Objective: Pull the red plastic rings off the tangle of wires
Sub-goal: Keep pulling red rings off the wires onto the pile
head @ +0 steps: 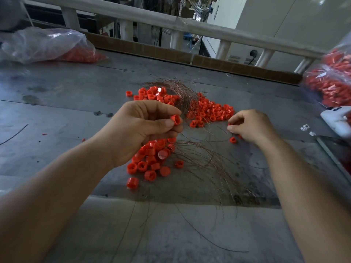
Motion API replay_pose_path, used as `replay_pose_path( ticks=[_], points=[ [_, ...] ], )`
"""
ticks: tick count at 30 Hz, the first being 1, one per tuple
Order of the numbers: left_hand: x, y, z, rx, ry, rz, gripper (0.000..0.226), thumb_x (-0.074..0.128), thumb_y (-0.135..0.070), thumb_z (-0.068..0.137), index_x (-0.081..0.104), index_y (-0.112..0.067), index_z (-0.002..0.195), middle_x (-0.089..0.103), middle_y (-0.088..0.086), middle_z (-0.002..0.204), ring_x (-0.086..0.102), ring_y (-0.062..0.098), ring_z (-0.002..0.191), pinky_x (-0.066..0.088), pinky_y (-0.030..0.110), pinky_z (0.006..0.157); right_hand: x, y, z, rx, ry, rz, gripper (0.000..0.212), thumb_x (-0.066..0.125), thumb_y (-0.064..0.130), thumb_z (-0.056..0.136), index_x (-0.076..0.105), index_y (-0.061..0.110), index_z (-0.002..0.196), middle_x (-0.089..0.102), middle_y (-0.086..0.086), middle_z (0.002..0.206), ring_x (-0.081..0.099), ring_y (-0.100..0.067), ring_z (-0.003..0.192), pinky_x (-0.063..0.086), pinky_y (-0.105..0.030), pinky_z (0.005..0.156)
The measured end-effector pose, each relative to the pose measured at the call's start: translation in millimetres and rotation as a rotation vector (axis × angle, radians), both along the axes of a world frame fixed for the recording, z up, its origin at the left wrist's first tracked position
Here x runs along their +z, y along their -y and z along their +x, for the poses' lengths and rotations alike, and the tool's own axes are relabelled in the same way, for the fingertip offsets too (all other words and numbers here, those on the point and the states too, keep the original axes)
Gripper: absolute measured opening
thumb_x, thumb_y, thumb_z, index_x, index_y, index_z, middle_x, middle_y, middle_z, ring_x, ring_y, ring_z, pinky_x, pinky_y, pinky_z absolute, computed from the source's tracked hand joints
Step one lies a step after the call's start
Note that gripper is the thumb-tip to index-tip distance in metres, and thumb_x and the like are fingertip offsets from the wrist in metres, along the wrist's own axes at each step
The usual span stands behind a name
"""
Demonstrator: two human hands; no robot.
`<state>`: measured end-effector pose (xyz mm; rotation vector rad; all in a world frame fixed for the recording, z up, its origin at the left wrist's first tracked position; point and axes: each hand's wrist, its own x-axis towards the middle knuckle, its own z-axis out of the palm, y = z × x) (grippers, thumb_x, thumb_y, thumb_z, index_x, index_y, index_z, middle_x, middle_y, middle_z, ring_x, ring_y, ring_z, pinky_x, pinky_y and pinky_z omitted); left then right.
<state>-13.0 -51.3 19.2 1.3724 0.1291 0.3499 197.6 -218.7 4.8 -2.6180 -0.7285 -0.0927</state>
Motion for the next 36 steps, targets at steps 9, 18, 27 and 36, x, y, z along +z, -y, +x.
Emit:
replay_pose_path(
  ticks=[9, 18, 27, 36],
  points=[
    [1, 1, 0, 0.008, -0.003, 0.0, 0.02, 0.061, -0.003, 0.061, 0.072, -0.013, 0.075, 0.071, 0.006, 0.073, 0.07, 0.014, 0.071, 0.054, 0.017, 0.061, 37, -9, -52, 0.354, -0.331, 0.656, 0.023, 0.071, 0.002, 0.072, 0.065, 0.023, 0.079, 0.063, 0.008, 0.07, 0.06, 0.0, 0.063, 0.049, -0.014, 0.058],
    [1, 2, 0, 0.018, 0.009, 0.013, 0.022, 0.061, -0.006, 0.062, 0.073, -0.015, 0.077, 0.072, 0.007, 0.075, 0.07, 0.014, 0.07, 0.053, 0.017, 0.061, 33, -27, -98, 0.653, -0.515, 0.722, 0.02, 0.069, 0.016, 0.062, 0.067, 0.018, 0.082, 0.066, 0.007, 0.068, 0.064, -0.009, 0.065, 0.053, -0.019, 0.063],
    [0, 4, 2, 0.066, -0.002, 0.063, 0.016, 0.064, -0.009, 0.057, 0.072, -0.016, 0.069, 0.071, 0.008, 0.069, 0.069, 0.016, 0.064, 0.054, 0.018, 0.059, 25, -33, -105, 0.687, -0.453, 0.765, 0.021, 0.07, 0.014, 0.061, 0.066, 0.014, 0.082, 0.069, 0.0, 0.077, 0.067, -0.013, 0.071, 0.054, -0.021, 0.067],
    [1, 5, 2, 0.113, -0.008, 0.081, 0.02, 0.063, -0.008, 0.056, 0.068, -0.011, 0.075, 0.07, 0.005, 0.065, 0.068, 0.013, 0.061, 0.053, 0.016, 0.056, 23, -35, -109, 0.673, -0.295, 0.731, 0.024, 0.073, 0.007, 0.065, 0.066, 0.021, 0.084, 0.068, 0.003, 0.081, 0.068, -0.014, 0.075, 0.055, -0.023, 0.071]
  ],
)
